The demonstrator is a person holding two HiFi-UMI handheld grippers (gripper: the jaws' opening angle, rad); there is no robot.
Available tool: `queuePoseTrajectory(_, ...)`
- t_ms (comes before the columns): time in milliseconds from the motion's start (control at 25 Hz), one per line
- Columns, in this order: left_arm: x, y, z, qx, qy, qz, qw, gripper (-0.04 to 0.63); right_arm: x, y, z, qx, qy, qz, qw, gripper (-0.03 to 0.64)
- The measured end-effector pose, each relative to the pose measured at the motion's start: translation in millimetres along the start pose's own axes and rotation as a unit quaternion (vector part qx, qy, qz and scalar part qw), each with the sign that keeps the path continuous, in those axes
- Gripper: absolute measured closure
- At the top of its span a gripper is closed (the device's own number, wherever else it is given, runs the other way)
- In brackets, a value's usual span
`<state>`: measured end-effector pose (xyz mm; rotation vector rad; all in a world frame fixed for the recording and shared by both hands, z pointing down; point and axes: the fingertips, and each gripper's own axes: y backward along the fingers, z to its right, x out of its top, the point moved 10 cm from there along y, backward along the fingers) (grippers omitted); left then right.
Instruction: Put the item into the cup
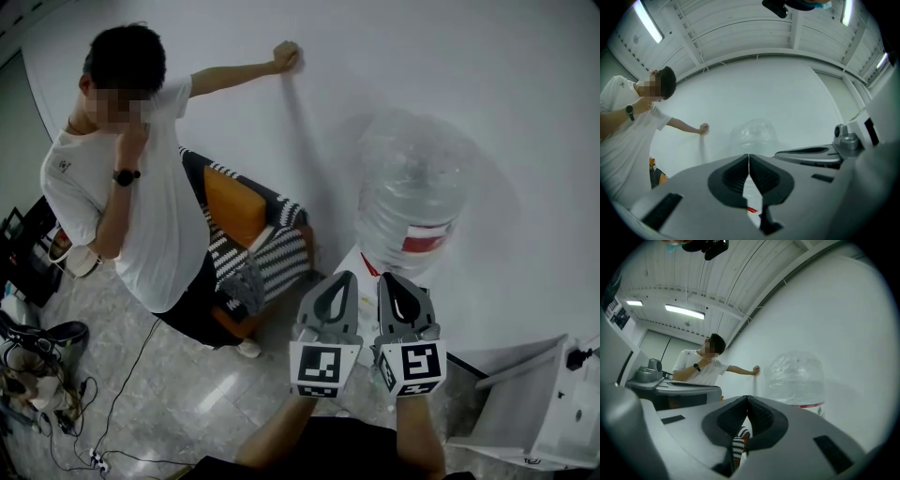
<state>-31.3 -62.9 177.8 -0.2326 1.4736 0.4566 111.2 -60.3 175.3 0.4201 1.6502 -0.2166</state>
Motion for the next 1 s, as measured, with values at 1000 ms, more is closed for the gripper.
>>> queuePoseTrajectory(1000,-12,-26,-1,0.000,0.009,-0.008,0.9999,0.580,-11,-18,15,0.006,0.008,-0.009,1.000,0.607)
